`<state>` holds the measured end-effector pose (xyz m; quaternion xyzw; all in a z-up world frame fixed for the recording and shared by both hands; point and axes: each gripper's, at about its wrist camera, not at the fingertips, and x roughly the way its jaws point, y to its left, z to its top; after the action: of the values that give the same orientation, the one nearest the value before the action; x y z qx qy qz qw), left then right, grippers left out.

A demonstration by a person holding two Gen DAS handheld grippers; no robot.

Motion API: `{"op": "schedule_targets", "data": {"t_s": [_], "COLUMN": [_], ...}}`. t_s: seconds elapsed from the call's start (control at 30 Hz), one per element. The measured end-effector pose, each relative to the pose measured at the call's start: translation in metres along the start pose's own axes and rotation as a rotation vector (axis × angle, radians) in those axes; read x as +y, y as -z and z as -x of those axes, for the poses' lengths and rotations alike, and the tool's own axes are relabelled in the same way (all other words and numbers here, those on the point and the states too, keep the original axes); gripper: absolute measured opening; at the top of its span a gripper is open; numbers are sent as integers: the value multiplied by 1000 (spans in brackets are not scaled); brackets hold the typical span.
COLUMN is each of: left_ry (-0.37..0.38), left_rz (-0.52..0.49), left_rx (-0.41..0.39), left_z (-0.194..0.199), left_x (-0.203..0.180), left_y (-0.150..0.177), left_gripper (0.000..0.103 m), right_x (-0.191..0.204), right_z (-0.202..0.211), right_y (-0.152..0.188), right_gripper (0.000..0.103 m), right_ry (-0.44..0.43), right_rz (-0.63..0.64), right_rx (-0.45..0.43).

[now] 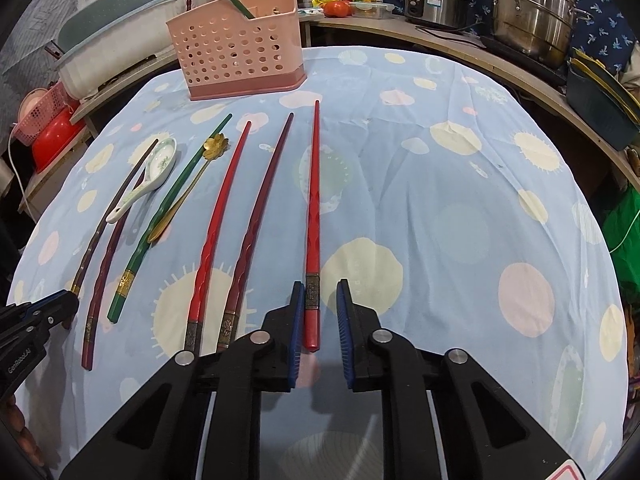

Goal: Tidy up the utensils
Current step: 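Grasp a dark brown chopstick with the left gripper while the right grasps a red chopstick, then lift both chopsticks and lower them into the pink utensil holder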

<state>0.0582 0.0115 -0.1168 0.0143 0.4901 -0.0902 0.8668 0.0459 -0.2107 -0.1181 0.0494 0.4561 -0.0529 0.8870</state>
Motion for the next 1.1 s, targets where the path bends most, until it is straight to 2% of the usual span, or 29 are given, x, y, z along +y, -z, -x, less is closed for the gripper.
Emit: {"op": "schedule_targets", "data": {"t_s": [0.1,0.5,0.77,1.1], "left_ry": [3,26,50,69], "left_rz": [0,17,24,33], "left_rx": [0,-25,-80,-174], "left_z": [1,18,46,88], "left_x": [1,5,6,7], "left_y": [0,-1,-6,-19], "left_gripper": [7,7,7,7], "right_x": [0,-6,-7,-8], "right_z": [0,17,42,90], "right_y": [0,2,0,-18], "right_gripper": [7,7,7,7], "right_ry": [-1,-10,-25,-56], "right_rz": [0,-13,-22,-30], "right_rx": [0,-18,-62,-169]}}
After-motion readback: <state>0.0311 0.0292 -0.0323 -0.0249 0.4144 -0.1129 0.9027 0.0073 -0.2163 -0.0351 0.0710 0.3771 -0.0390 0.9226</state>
